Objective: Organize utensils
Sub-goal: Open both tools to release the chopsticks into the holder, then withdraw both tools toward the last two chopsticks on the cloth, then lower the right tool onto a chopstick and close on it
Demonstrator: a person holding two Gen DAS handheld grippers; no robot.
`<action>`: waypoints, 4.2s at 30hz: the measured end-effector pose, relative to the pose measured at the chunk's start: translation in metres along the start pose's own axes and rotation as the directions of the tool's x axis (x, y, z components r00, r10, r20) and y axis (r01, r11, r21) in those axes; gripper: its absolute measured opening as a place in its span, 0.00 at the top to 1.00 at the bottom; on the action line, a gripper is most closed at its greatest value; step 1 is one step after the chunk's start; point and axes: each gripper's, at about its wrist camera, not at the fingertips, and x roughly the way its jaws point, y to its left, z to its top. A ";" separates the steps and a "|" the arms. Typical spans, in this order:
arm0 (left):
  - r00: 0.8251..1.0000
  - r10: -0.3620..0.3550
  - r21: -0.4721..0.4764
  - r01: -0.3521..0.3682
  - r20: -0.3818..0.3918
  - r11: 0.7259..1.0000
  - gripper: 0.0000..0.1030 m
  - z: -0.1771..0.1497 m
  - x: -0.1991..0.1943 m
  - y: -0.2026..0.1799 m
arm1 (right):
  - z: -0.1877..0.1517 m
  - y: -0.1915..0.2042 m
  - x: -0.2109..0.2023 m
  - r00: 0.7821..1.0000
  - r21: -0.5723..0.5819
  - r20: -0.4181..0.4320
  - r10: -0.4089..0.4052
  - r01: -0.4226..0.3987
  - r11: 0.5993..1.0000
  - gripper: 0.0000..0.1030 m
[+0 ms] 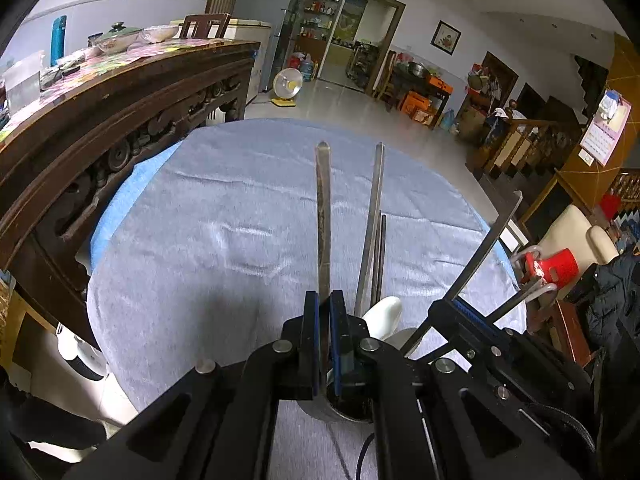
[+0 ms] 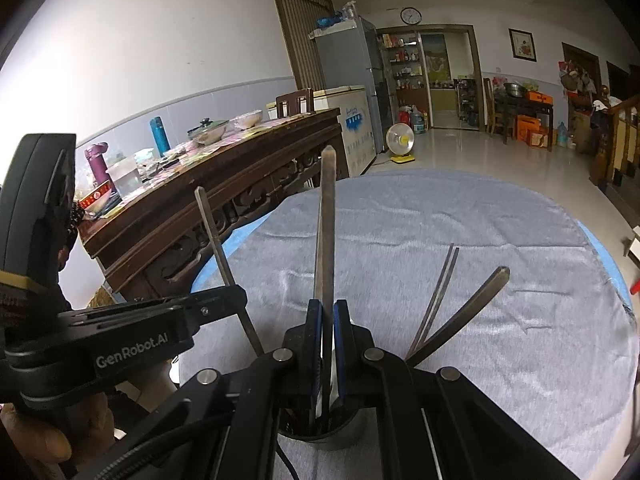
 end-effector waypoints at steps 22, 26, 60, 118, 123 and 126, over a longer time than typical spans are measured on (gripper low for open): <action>1.000 0.004 -0.002 -0.004 -0.029 1.000 0.95 -0.003 0.001 -0.002 | -0.003 0.001 0.005 1.000 -0.001 -0.030 0.007 -0.007 1.000 0.93; 1.000 0.003 -0.003 -0.003 -0.030 1.000 0.95 -0.003 0.001 -0.002 | -0.003 0.001 0.005 1.000 0.000 -0.029 0.006 -0.006 1.000 0.93; 0.979 0.202 -0.234 -0.200 -0.014 0.952 0.35 0.029 0.018 0.108 | 0.051 -0.073 -0.122 0.954 0.223 0.287 -0.090 0.025 0.974 0.32; 0.947 0.190 0.060 -0.181 -0.260 0.982 0.35 0.036 0.162 0.107 | 0.060 -0.197 0.206 0.820 0.134 -0.552 -0.149 0.264 0.955 0.32; 0.946 0.190 0.069 -0.178 -0.262 0.982 0.35 0.043 0.172 0.108 | 0.067 -0.180 0.256 0.721 -0.043 -0.637 -0.271 0.317 0.947 0.31; 0.948 0.181 0.074 -0.167 -0.262 0.983 0.35 0.052 0.181 0.106 | 0.078 -0.158 0.266 0.748 0.000 -0.647 -0.145 0.190 0.982 0.33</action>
